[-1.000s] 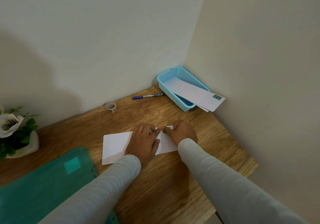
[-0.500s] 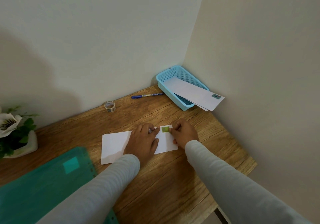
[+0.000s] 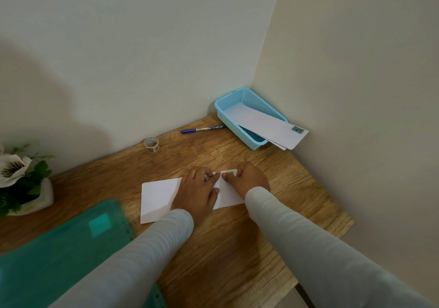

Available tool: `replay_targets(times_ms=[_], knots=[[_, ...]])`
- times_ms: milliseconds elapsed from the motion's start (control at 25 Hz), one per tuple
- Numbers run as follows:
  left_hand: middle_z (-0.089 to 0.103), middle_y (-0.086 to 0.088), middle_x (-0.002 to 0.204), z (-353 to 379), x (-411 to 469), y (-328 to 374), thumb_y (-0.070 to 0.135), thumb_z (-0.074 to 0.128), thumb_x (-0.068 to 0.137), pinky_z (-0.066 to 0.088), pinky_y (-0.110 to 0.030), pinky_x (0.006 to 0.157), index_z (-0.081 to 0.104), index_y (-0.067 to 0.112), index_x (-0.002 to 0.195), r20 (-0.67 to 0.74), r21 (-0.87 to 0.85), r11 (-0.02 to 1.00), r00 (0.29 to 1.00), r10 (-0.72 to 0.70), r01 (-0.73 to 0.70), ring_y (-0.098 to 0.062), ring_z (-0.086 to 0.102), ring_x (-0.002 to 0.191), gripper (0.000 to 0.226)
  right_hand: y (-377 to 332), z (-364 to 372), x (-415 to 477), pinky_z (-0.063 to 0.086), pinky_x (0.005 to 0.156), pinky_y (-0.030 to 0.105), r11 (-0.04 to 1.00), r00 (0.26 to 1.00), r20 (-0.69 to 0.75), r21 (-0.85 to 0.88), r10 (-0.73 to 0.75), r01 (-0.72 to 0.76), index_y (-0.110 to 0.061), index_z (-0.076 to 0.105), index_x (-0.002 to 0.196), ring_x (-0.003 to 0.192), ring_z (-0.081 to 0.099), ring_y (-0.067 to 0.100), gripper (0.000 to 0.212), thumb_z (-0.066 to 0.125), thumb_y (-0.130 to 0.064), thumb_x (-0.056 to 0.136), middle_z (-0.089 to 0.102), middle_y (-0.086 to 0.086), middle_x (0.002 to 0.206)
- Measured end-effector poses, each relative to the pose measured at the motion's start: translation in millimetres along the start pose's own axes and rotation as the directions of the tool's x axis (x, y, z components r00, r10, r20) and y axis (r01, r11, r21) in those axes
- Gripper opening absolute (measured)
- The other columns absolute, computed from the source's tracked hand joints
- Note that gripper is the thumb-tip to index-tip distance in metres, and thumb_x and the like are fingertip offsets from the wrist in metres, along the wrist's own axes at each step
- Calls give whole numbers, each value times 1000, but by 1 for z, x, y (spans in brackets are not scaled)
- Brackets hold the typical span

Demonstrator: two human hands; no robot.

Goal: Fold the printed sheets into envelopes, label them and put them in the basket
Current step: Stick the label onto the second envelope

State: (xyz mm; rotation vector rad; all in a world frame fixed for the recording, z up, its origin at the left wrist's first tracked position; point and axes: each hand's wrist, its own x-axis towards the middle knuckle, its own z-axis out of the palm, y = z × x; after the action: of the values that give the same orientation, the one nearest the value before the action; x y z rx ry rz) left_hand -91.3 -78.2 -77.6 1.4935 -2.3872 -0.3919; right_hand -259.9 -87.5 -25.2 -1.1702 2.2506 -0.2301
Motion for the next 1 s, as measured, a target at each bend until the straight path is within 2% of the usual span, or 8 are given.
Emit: replay_targets(times_ms=[120,320,480,600,680,760,880,1000], knots=[[49,6,129,0,-2,0,40,49,99,41,-37,106,55,26,143,-7,-4,1000,1000,6,-6,-17,41,123,47,8,0,-2,57,92,41,997,1000,7,75,-22,21,-21,63,116,111,64,27,48,78,-55,84,68,2,119],[50,3,131,1,0,1,41,50,99,42,-38,106,56,25,143,-2,5,1000,1000,1,-1,-19,43,123,47,-3,-4,3,52,82,37,999,999,-30,-20,45,-46,-21,65,126,112,66,28,60,71,-65,85,69,4,124],[50,4,129,1,-1,0,43,47,98,41,-39,105,56,25,143,-7,9,1000,1000,12,-12,-18,42,122,49,6,-4,8,62,81,42,985,998,-43,172,35,-27,-26,60,83,78,72,23,28,67,-50,95,72,2,89],[49,6,127,1,-1,-1,45,41,97,43,-38,102,56,25,142,-10,13,1000,1000,28,-28,-17,42,119,51,15,-5,6,64,65,34,973,999,-48,231,-7,18,-28,55,80,58,70,16,24,66,-40,98,68,-1,83],[49,5,126,1,0,-2,45,42,97,44,-38,102,57,25,142,-14,18,999,999,37,-37,-17,42,119,51,20,-5,3,62,62,30,965,997,-39,251,-63,70,-29,56,85,65,71,17,17,68,-32,98,68,-1,89],[49,5,126,2,-1,-1,44,44,97,44,-39,101,57,24,141,-15,22,999,999,38,-37,-18,42,119,50,24,-4,1,63,73,35,969,995,-30,226,-96,101,-29,55,87,80,70,21,19,72,-34,94,67,-2,92],[49,5,127,0,-1,1,44,43,97,43,-39,102,56,25,141,1,26,999,1000,29,-29,-18,42,119,50,14,-3,-1,58,85,39,990,997,-41,121,-69,73,-26,58,94,94,65,22,35,78,-52,84,66,-3,96],[50,3,128,-2,-2,1,44,43,96,45,-40,101,56,23,141,10,30,999,1000,21,-21,-19,43,119,51,-2,-4,-1,54,86,39,1000,999,-21,15,23,-23,-22,61,122,114,63,27,60,74,-65,82,67,2,119]])
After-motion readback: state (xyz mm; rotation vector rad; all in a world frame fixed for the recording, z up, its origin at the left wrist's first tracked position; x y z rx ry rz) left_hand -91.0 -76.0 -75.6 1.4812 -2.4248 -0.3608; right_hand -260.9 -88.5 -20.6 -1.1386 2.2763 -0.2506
